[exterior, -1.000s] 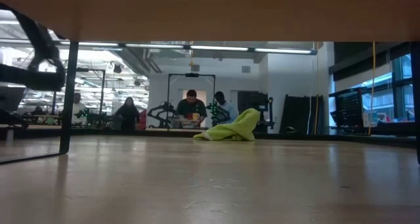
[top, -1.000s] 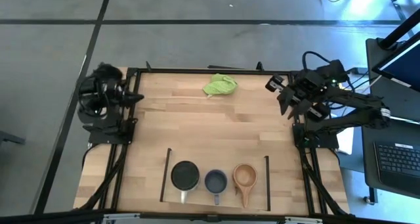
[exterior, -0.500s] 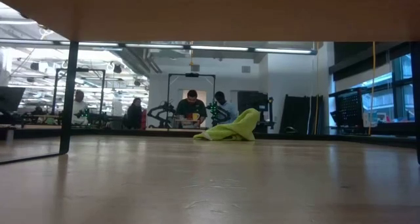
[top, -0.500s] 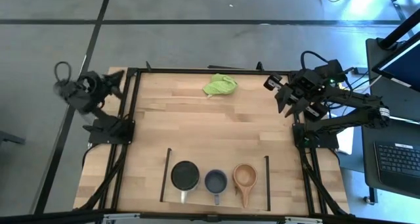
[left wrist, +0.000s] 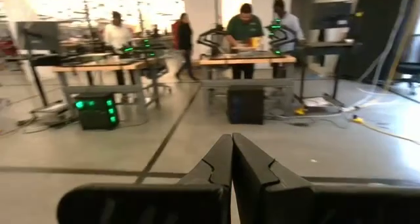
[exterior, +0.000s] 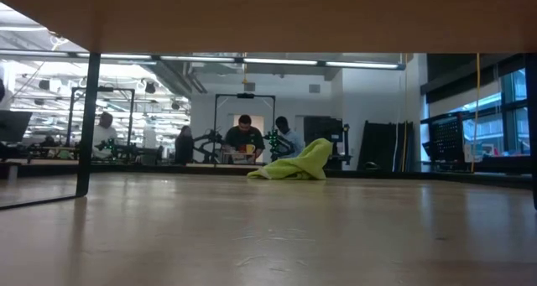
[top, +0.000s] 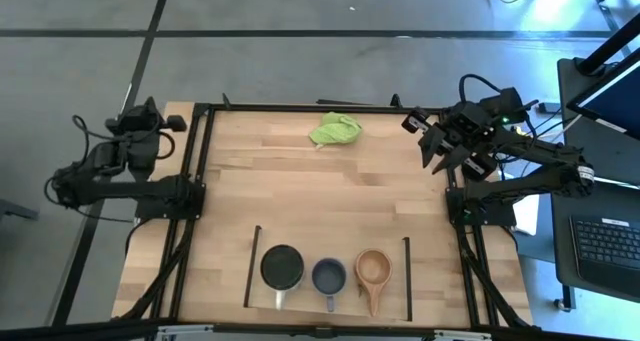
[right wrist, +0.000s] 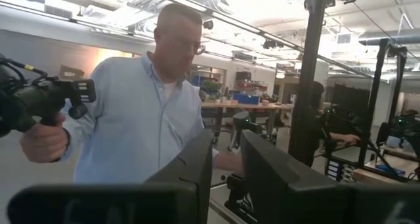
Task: Stack small to large cups/mugs on shelf
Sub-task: Return to Home Position
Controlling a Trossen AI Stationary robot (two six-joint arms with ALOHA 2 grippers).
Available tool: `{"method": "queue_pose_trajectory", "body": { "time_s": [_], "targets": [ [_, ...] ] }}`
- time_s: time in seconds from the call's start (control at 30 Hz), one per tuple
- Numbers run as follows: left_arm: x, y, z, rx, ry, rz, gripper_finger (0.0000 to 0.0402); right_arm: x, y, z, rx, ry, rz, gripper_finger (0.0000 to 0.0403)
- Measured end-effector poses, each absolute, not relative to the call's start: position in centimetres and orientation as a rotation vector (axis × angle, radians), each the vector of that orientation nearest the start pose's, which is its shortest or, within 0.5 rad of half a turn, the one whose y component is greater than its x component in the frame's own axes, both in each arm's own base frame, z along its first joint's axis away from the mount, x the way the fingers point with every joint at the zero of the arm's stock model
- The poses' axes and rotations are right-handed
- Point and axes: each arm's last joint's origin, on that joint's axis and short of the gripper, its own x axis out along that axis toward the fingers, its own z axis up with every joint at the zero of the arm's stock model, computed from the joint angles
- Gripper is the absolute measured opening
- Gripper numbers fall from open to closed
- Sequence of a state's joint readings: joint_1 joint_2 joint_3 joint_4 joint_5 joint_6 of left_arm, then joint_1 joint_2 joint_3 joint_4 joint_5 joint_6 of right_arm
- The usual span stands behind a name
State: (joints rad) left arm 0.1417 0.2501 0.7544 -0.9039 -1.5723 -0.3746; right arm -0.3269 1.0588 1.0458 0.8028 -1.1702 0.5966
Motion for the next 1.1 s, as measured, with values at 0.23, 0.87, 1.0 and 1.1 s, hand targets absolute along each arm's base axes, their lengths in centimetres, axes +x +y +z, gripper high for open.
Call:
{"method": "queue_pose_trajectory", "body": {
  "time_s": [0.23,0.87,1.0,1.1],
  "targets": [
    [0.6,3.1,31.3,0.010,0.032,1.764,0.0014,18.9,-4.3,44.6,-0.018,-0.325,0.895,0.0084],
    [2.0,3.5,30.9,-0.642,-0.813,1.666,0.0021,18.7,-4.8,44.6,-0.086,-0.335,0.882,0.0084],
    [2.9,3.7,30.8,-0.773,-0.920,1.593,0.0016,18.7,-4.8,44.6,-0.080,-0.331,0.883,0.0084],
    [3.4,3.8,30.9,-0.943,-0.966,1.483,0.0014,18.7,-4.8,44.5,-0.081,-0.330,0.885,0.0084]
  ]
}}
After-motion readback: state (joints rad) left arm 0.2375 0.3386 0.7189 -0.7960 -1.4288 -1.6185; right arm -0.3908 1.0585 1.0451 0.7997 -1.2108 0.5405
